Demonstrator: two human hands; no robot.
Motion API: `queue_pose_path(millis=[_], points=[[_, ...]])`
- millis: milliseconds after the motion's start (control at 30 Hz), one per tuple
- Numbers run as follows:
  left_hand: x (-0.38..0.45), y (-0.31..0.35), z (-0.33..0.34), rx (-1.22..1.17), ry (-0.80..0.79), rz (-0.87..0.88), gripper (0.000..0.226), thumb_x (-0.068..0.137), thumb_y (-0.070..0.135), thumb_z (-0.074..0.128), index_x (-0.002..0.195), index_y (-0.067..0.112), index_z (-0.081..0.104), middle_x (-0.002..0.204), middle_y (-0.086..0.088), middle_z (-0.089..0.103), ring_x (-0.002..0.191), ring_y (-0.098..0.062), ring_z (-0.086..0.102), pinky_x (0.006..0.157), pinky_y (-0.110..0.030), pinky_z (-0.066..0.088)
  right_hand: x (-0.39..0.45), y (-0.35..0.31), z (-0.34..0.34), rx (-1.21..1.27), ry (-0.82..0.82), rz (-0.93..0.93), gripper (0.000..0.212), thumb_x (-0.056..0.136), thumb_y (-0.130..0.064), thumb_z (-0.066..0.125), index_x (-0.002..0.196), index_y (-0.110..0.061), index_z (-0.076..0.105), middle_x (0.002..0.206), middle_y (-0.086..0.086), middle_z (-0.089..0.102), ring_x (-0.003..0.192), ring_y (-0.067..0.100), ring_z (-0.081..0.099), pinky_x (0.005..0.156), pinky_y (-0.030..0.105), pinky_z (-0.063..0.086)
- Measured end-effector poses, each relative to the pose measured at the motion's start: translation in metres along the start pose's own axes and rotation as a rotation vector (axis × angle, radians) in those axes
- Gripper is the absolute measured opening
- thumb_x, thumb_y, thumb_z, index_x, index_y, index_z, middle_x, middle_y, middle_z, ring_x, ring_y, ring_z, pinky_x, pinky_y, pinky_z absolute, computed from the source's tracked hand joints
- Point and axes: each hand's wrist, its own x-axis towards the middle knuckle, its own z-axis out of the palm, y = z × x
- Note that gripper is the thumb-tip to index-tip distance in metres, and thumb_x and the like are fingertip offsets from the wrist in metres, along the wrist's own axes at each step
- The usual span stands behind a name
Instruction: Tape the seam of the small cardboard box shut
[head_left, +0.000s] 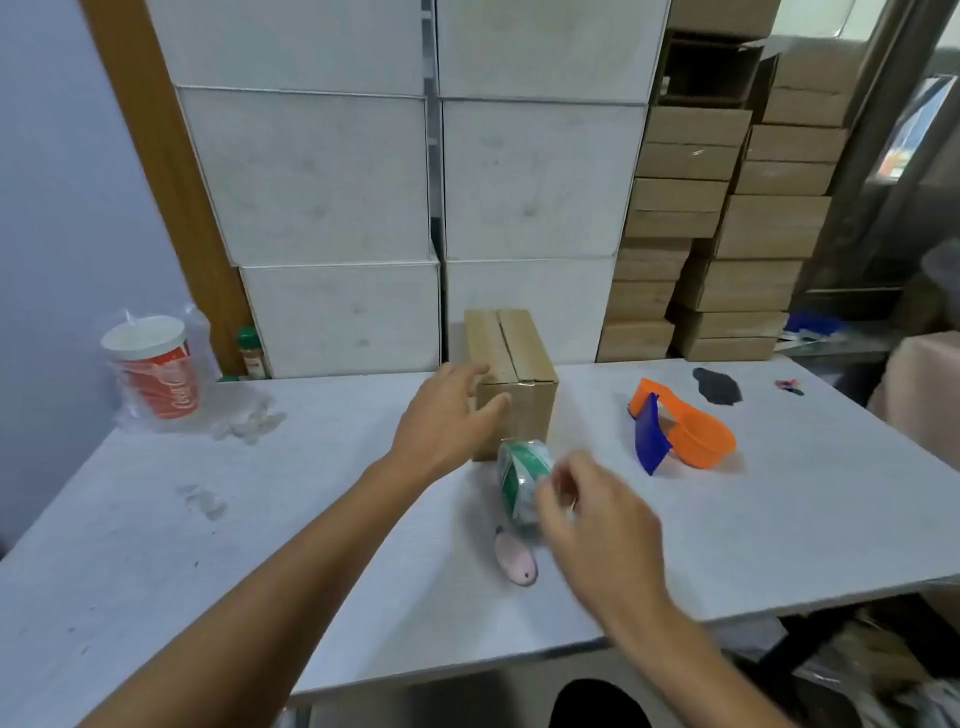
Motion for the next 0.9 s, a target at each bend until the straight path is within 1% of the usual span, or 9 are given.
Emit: queue_pose_path(millis=[100,200,367,500,600,667,733,800,900], points=[[-0.002,0.001,0.005,-0.013,-0.007,-0.04,0.051,0.1,0.05,0.062,0.146,0.028,0.059,0.105,0.007,0.065,0.105,-0.02,0.067,0.095,-0.042,0.056,-0.033,0.0,0.028,-0.118,-0.148,-0.088,0.02,0.091,-0.051,0.059,0.085,-0.032,0.057,0.08,-0.01,0.068,0.066,0.012,0.055,0.051,0.022,0.034],[-0.006,0.002,0.01,-0.003,-0.026,-0.072,0.054,0.098,0.051,0.063,0.148,0.031,0.054,0.096,0.006,0.068,0.097,-0.02,0.069,0.09,-0.044,0.058,-0.05,-0.002,0.052,-0.253,-0.303,-0.1,0.033,0.081,-0.057,0.074,0.099,-0.029,0.073,0.09,-0.005,0.07,0.071,0.016,0.067,0.047,0.025,0.046],[-0.016,0.002,0.022,-0.065,-0.019,-0.116,0.074,0.091,0.057,0.069,0.156,0.039,0.039,0.088,0.003,0.075,0.092,-0.016,0.072,0.09,-0.044,0.06,-0.042,-0.004,0.06,-0.375,-0.305,-0.076,0.035,0.065,-0.041,0.095,0.091,-0.024,0.08,0.083,-0.001,0.07,0.066,0.019,0.067,0.04,0.028,0.049],[-0.02,0.002,0.034,-0.069,-0.05,-0.154,0.096,0.081,0.064,0.074,0.161,0.046,0.024,0.087,0.009,0.075,0.095,-0.018,0.074,0.093,-0.045,0.061,-0.037,-0.004,0.056,-0.336,-0.308,-0.072,0.028,0.066,-0.03,0.097,0.085,-0.021,0.079,0.087,0.002,0.073,0.071,0.02,0.068,0.042,0.027,0.051],[-0.021,0.003,0.041,-0.03,-0.061,-0.149,0.098,0.086,0.061,0.074,0.164,0.046,0.016,0.085,0.002,0.078,0.091,-0.02,0.075,0.09,-0.043,0.061,-0.035,0.0,0.055,-0.252,-0.268,-0.086,0.017,0.089,-0.033,0.08,0.101,-0.024,0.074,0.101,-0.002,0.074,0.086,0.019,0.068,0.055,0.025,0.042],[-0.022,0.005,0.043,-0.039,-0.068,-0.157,0.096,0.09,0.057,0.073,0.165,0.045,0.013,0.084,-0.004,0.079,0.089,-0.023,0.075,0.089,-0.042,0.061,-0.032,0.005,0.053,-0.188,-0.267,-0.101,0.02,0.098,-0.036,0.067,0.114,-0.025,0.068,0.11,-0.005,0.072,0.098,0.018,0.065,0.066,0.024,0.035],[-0.023,0.005,0.044,-0.106,-0.088,-0.173,0.096,0.092,0.052,0.074,0.166,0.046,0.012,0.074,-0.005,0.074,0.084,-0.024,0.074,0.089,-0.043,0.061,-0.03,0.008,0.046,-0.1,-0.345,-0.06,0.027,0.1,-0.042,0.057,0.123,-0.027,0.063,0.117,-0.008,0.07,0.107,0.016,0.061,0.072,0.024,0.037],[-0.024,0.001,0.045,-0.2,-0.111,-0.179,0.098,0.092,0.047,0.076,0.165,0.05,0.01,0.062,-0.006,0.063,0.072,-0.026,0.07,0.09,-0.05,0.062,-0.029,0.012,0.037,0.016,-0.401,0.037,0.027,0.095,-0.049,0.059,0.114,-0.031,0.067,0.109,-0.011,0.072,0.1,0.01,0.064,0.074,0.024,0.047],[-0.026,-0.006,0.048,-0.313,-0.123,-0.203,0.103,0.088,0.045,0.078,0.163,0.056,0.009,0.068,-0.017,0.061,0.072,-0.029,0.068,0.091,-0.057,0.062,-0.025,0.021,0.021,0.37,-0.451,0.277,0.018,0.09,-0.045,0.069,0.093,-0.027,0.074,0.079,-0.011,0.074,0.07,0.007,0.065,0.068,0.029,0.054]])
